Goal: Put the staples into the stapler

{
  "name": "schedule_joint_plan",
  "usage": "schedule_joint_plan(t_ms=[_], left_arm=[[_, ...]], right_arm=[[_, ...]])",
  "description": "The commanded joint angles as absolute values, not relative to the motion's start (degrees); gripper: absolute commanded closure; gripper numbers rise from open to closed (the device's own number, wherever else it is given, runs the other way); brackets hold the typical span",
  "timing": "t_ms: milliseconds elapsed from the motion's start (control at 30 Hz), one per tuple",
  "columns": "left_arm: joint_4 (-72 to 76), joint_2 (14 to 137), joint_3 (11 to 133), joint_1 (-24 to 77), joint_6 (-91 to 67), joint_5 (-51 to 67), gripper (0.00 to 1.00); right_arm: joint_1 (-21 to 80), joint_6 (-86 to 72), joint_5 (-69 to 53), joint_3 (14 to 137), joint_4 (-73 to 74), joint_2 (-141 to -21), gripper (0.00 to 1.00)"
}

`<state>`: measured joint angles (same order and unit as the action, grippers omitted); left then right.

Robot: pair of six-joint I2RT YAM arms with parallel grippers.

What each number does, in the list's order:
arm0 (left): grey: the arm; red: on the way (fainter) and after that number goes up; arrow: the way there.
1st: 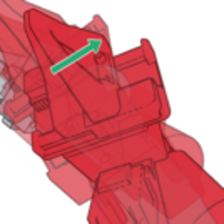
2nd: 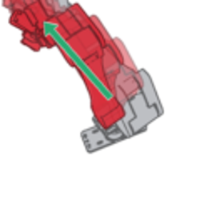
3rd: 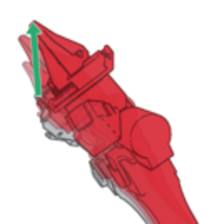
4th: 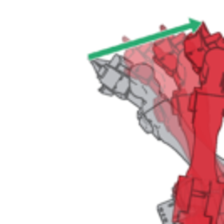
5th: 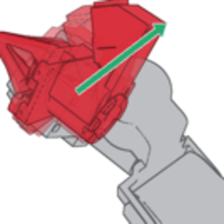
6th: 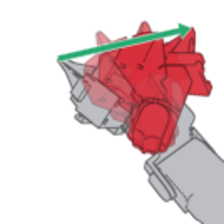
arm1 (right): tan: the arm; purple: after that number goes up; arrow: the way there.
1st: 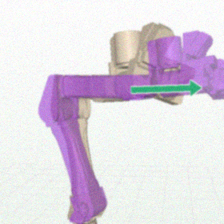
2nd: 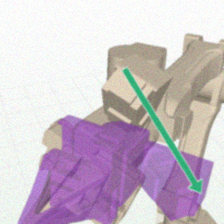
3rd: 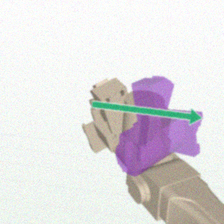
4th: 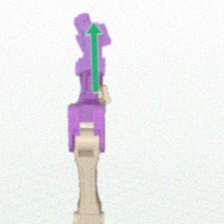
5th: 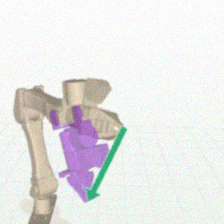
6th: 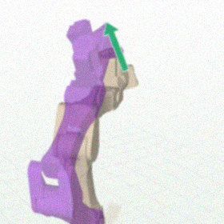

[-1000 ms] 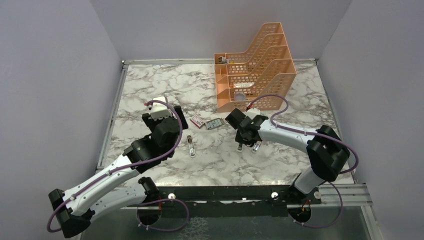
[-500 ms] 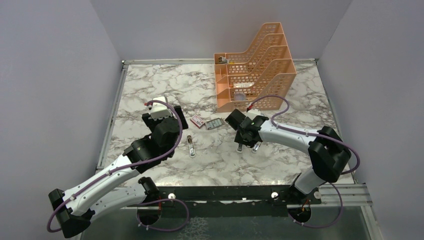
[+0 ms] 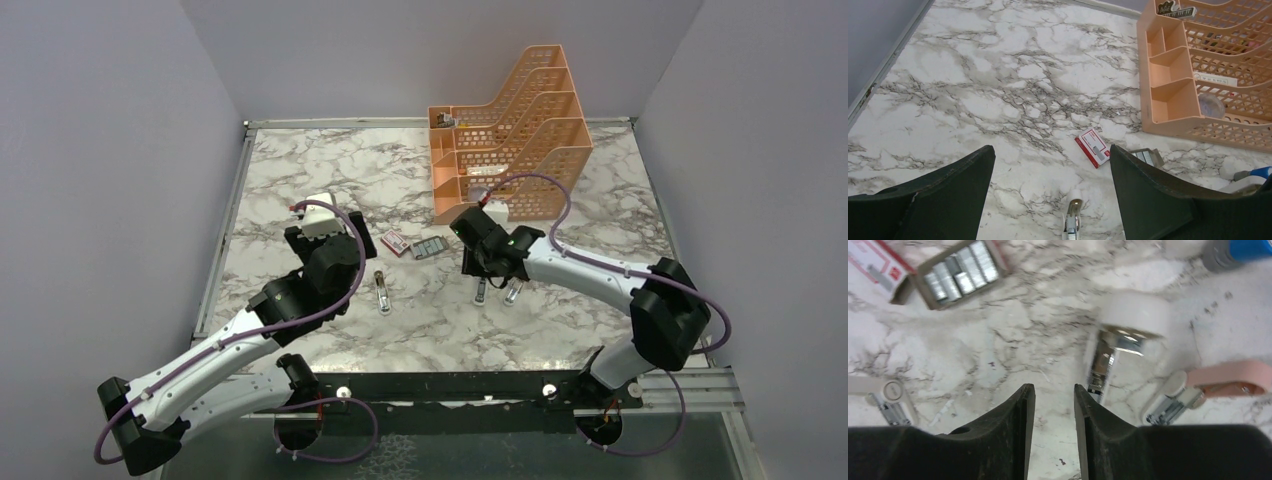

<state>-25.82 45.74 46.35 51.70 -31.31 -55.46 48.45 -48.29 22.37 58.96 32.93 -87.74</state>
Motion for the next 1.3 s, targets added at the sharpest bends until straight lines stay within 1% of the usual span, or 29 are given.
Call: schedule_joint_plan(t_ms=[0, 100, 200, 400, 500, 767, 933, 1067, 1267], left_arm=[[-24.87, 46.14, 45.77, 51.33, -31.64, -55.62, 0.14], [-24.82, 46.87, 45.94, 51.33, -31.47, -56.05, 0.14], [-24.87, 47.86, 46.31, 51.35, -31.38, -56.67, 0.14], [-24.45, 49.66, 46.44, 51.37, -31.55, -57.49, 0.14], [-24.27, 50.27, 46.52, 51.33, -31.31, -58.1, 0.14], [-23.86, 50.93, 46.42, 51.29, -30.94, -58.8, 0.14], [-23.82, 50.91, 46.36, 51.25, -30.6, -58.91, 0.14], [-23.82, 50.27, 46.12, 51.27, -30.59, -58.97, 0.14], [-23.81, 50.4, 46.25, 51.25, -30.59, -58.98, 0.14]], right_arm=[[48.89, -35.83, 16.75, 65.01, 25.81, -91.64, 0.62], [48.95, -33.15, 13.27, 67.8, 23.56, -96.25, 0.64], [48.92, -30.85, 13.11, 71.12, 22.3, -101.04, 0.65], [48.89, -26.53, 13.37, 79.41, 21.56, -109.33, 0.6], [48.95, -25.41, 14.54, 82.18, 22.01, -112.46, 0.59], [48.36, -26.5, 24.91, 87.23, 22.61, -117.11, 0.61], [47.04, -27.78, 26.35, 93.09, 26.46, -122.2, 0.62], [46.84, -26.32, 25.44, 94.11, 25.89, -124.31, 0.62], [46.62, -27.92, 27.02, 97.09, 31.81, -127.58, 0.63]])
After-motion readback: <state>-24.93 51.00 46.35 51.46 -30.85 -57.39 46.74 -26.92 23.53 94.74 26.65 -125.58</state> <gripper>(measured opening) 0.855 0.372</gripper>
